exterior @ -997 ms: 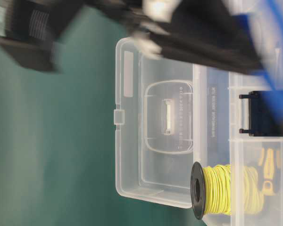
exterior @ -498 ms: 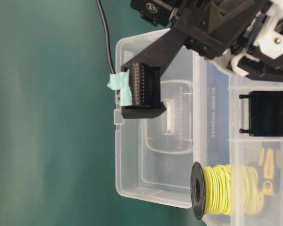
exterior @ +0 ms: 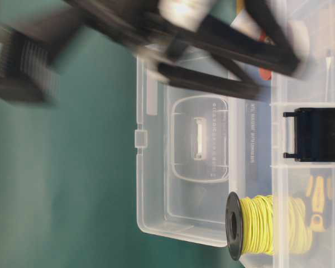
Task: Pick the nipper from the toolbox among several items.
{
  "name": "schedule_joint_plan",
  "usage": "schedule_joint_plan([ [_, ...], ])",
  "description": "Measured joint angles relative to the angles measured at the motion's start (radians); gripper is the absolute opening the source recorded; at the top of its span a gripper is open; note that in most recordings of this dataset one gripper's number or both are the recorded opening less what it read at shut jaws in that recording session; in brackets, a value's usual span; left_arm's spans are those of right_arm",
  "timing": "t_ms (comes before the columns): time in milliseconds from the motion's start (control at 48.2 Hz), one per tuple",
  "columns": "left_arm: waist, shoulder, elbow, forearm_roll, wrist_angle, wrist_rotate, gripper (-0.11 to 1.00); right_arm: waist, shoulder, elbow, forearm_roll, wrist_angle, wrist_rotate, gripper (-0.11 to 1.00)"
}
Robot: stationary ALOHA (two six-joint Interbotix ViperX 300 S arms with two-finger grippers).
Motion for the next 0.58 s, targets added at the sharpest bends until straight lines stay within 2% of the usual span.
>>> schedule_joint_plan([
  [145,0.000,0.002,0.000,-0.002,0.000,0.000,0.00,-0.023,-0.176,0.072,-0.046,0.003,0.008,0.84],
  [270,0.000,0.002,0.002,0.000,0.000,0.000,0.00,-0.064,-0.344,0.183,-0.051,-0.041,0.006,0.84],
  [581,0.000,0.002,0.002,-0.002,0.000,0.000,0.00,-0.098,-0.710,0.446,-0.051,-0.195,0.011,0.84],
])
